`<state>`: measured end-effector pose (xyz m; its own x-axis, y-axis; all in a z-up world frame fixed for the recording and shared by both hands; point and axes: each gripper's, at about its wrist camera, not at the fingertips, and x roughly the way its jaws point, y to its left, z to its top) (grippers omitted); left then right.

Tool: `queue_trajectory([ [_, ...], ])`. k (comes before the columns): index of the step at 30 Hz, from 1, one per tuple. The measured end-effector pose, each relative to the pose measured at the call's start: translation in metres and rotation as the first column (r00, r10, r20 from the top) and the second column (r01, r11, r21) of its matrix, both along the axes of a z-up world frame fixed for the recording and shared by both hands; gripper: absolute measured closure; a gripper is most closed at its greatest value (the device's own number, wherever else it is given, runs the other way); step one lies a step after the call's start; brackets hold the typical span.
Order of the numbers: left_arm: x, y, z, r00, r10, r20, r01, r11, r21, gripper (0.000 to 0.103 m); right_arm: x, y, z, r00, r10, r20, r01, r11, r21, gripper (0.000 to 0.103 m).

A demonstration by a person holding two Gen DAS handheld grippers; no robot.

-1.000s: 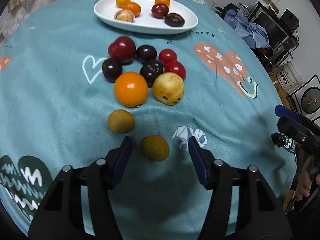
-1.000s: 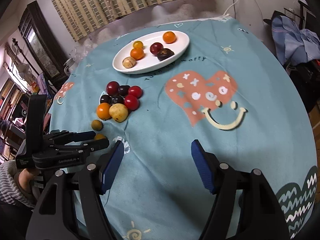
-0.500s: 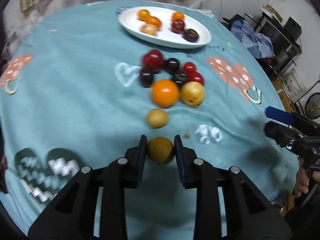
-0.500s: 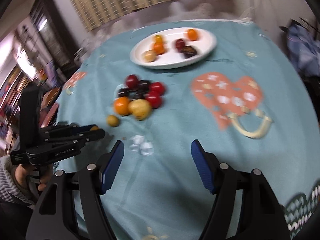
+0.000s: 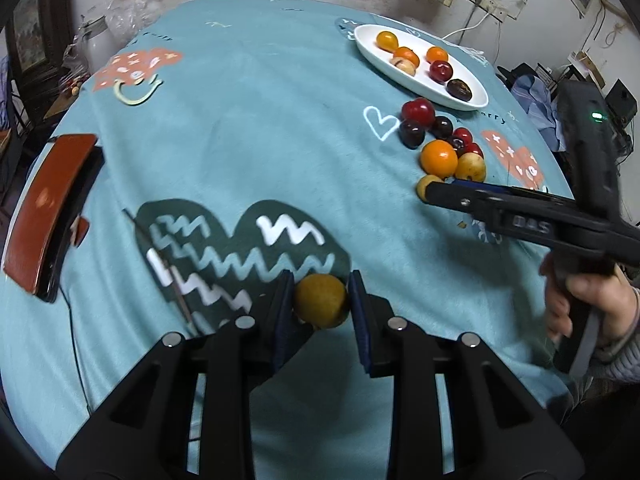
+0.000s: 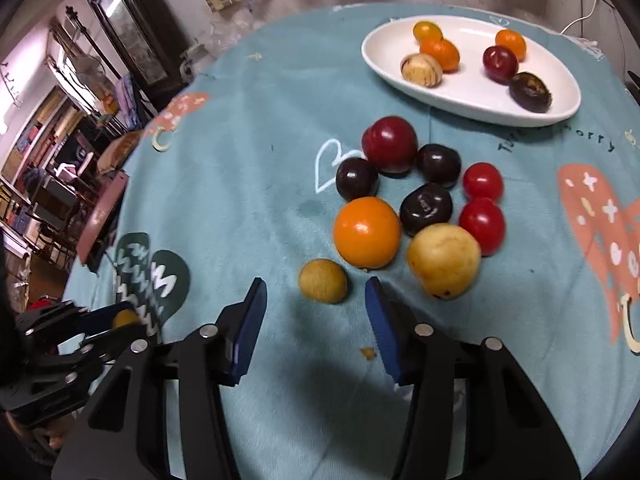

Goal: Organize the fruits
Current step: 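Lift the olive-green fruit with the left tool while the right tool grasps another, then place both olive-green fruits on the plate and open both tools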

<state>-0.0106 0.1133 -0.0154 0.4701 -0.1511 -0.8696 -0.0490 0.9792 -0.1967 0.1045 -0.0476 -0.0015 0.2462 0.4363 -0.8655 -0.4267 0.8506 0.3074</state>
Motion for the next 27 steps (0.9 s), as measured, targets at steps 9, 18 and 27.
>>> queue_trajectory([
  [9,0.0,-0.008,0.002,0.999,-0.041,0.004,0.041,0.999,-0.008,0.075,0.001,0.0,-0.002,1.0,0.002,0.004,-0.002,1.0,-0.005,0.076],
  [18,0.03,-0.059,-0.004,0.985,-0.17,-0.004,0.17,0.985,-0.037,0.075,-0.045,-0.062,0.015,0.999,-0.032,0.036,0.032,0.999,-0.023,0.076],
  [27,0.075,-0.116,-0.001,0.963,-0.269,0.016,0.269,0.962,-0.035,0.074,-0.033,-0.169,0.034,0.954,-0.299,0.036,0.297,0.954,0.044,0.076],
])
